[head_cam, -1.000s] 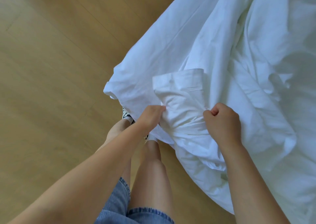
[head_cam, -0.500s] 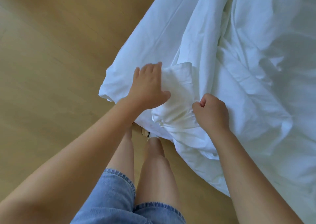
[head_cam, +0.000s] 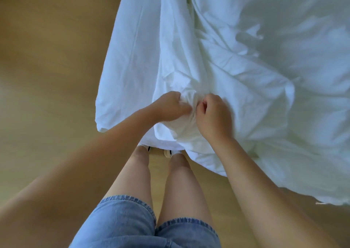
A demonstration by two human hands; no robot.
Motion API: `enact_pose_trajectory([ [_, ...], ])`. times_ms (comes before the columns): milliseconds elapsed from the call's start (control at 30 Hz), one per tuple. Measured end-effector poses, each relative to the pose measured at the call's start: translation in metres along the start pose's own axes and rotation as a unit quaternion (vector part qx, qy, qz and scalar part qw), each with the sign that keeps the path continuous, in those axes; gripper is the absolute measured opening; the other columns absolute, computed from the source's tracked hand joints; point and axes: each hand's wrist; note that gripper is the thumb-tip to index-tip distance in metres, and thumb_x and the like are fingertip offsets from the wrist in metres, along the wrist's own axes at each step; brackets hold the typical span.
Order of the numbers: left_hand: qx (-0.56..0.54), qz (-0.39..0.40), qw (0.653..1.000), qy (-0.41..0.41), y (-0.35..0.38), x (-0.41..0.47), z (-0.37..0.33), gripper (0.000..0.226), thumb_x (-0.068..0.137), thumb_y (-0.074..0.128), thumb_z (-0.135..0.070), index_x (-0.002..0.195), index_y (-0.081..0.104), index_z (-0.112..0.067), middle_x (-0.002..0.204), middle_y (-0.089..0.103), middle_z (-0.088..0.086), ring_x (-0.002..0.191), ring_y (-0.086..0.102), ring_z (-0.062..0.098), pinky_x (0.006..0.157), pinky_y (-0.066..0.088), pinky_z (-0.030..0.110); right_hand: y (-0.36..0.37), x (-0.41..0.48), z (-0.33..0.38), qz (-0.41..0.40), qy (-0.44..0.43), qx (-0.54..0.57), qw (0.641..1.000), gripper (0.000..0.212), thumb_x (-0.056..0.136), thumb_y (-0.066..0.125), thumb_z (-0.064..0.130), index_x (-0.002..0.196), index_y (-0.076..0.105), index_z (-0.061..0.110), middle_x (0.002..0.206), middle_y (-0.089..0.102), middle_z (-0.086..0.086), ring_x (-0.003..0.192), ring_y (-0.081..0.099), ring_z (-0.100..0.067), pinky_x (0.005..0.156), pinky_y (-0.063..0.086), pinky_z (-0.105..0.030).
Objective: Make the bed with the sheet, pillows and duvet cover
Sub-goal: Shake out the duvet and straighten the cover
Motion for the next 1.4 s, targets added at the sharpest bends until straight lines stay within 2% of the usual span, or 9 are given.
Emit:
enact_pose_trajectory([
  [200, -0.284, -0.076, 0.955, -0.039, -0.023, -0.061, -0.031, 0.026, 0.052, 0.058, -0.016, 0.078, 0.061, -0.011, 0.064, 0.059, 0.003, 0.058, 0.057, 0.022, 0.055, 0.043, 0.024, -0.033, -0.024, 0.015, -0.147, -0.082, 0.067, 0.983, 0.024, 0.092, 0.050, 0.018, 0.101, 0.059, -0.003, 0.091, 0.059, -0.017, 0.085, 0.052, -0.035, 0.078, 0.038, -0.038],
  [367, -0.465, -0.146, 0.872, -0.040, -0.019, -0.111, -0.010, 0.011, 0.067, 0.055, -0.010, 0.076, 0.059, -0.004, 0.065, 0.058, 0.007, 0.060, 0.060, 0.024, 0.055, 0.045, 0.026, -0.052, -0.065, 0.022, -0.293, -0.133, 0.175, 0.930, 0.035, 0.084, 0.050, 0.022, 0.105, 0.058, -0.005, 0.101, 0.057, -0.013, 0.099, 0.046, -0.023, 0.088, 0.038, -0.036],
  [467, -0.548, -0.177, 0.815, -0.060, 0.011, -0.122, 0.003, 0.043, 0.083, 0.040, -0.006, 0.041, 0.049, -0.011, 0.040, 0.042, 0.000, 0.035, 0.046, 0.014, 0.040, 0.034, 0.013, -0.046, -0.092, -0.022, -0.365, 0.124, 0.309, 0.870, 0.022, 0.084, 0.057, 0.019, 0.094, 0.053, -0.001, 0.094, 0.047, 0.000, 0.092, 0.044, -0.022, 0.087, 0.041, -0.040],
  [533, -0.573, -0.186, 0.796, -0.060, 0.029, -0.125, 0.012, 0.056, 0.087, 0.034, -0.007, 0.033, 0.039, -0.016, 0.031, 0.028, -0.004, 0.024, 0.031, 0.011, 0.036, 0.023, 0.007, -0.043, -0.099, -0.049, -0.290, 0.390, 0.464, 0.741, 0.028, 0.086, 0.063, 0.027, 0.093, 0.052, 0.002, 0.088, 0.050, 0.001, 0.086, 0.051, -0.021, 0.081, 0.047, -0.040],
  [667, -0.570, -0.203, 0.795, -0.041, 0.039, -0.122, 0.012, 0.044, 0.088, 0.034, -0.006, 0.046, 0.048, -0.011, 0.033, 0.039, -0.003, 0.025, 0.040, 0.012, 0.036, 0.031, 0.008, -0.046, -0.082, -0.071, -0.093, 0.345, 0.796, 0.489, 0.030, 0.086, 0.063, 0.043, 0.095, 0.063, 0.014, 0.079, 0.068, -0.001, 0.071, 0.065, -0.015, 0.064, 0.052, -0.028],
  [833, -0.527, -0.230, 0.816, -0.056, 0.049, -0.116, 0.004, 0.016, 0.082, 0.042, -0.006, 0.077, 0.057, -0.009, 0.062, 0.061, 0.003, 0.051, 0.063, 0.018, 0.044, 0.048, 0.021, -0.058, -0.059, -0.071, -0.138, 0.304, 0.811, 0.481, 0.017, 0.092, 0.055, 0.023, 0.106, 0.062, 0.014, 0.094, 0.066, -0.004, 0.085, 0.063, -0.020, 0.078, 0.052, -0.032],
  [1033, -0.495, -0.254, 0.826, -0.092, 0.057, -0.105, -0.004, 0.015, 0.078, 0.047, -0.006, 0.075, 0.059, -0.014, 0.072, 0.058, 0.001, 0.061, 0.059, 0.018, 0.043, 0.044, 0.018, -0.054, -0.108, -0.063, -0.057, 0.138, 0.935, 0.321, 0.036, 0.094, 0.043, 0.028, 0.124, 0.058, 0.016, 0.122, 0.062, -0.008, 0.115, 0.058, -0.027, 0.096, 0.047, -0.039],
  [1133, -0.481, -0.251, 0.832, -0.116, 0.053, -0.103, -0.008, 0.017, 0.076, 0.046, -0.006, 0.063, 0.052, -0.014, 0.061, 0.052, 0.000, 0.050, 0.052, 0.018, 0.040, 0.036, 0.014, 0.008, -0.192, -0.059, 0.024, 0.252, 0.901, 0.353, 0.031, 0.088, 0.055, 0.030, 0.115, 0.065, 0.017, 0.109, 0.070, -0.004, 0.098, 0.067, -0.019, 0.076, 0.056, -0.031],
  [1400, -0.454, -0.178, 0.872, -0.030, -0.011, -0.139, 0.033, 0.023, 0.068, 0.049, -0.005, 0.058, 0.067, -0.017, 0.064, 0.056, -0.001, 0.059, 0.059, 0.018, 0.065, 0.044, 0.028, 0.103, -0.236, -0.079, -0.168, 0.521, 0.808, 0.219, 0.035, 0.096, 0.044, 0.029, 0.128, 0.051, 0.015, 0.105, 0.063, -0.003, 0.083, 0.060, -0.015, 0.075, 0.048, -0.027],
])
Point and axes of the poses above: each hand's wrist, its own x-axis towards the middle knuckle, its own y-axis out of the palm, z = x × y
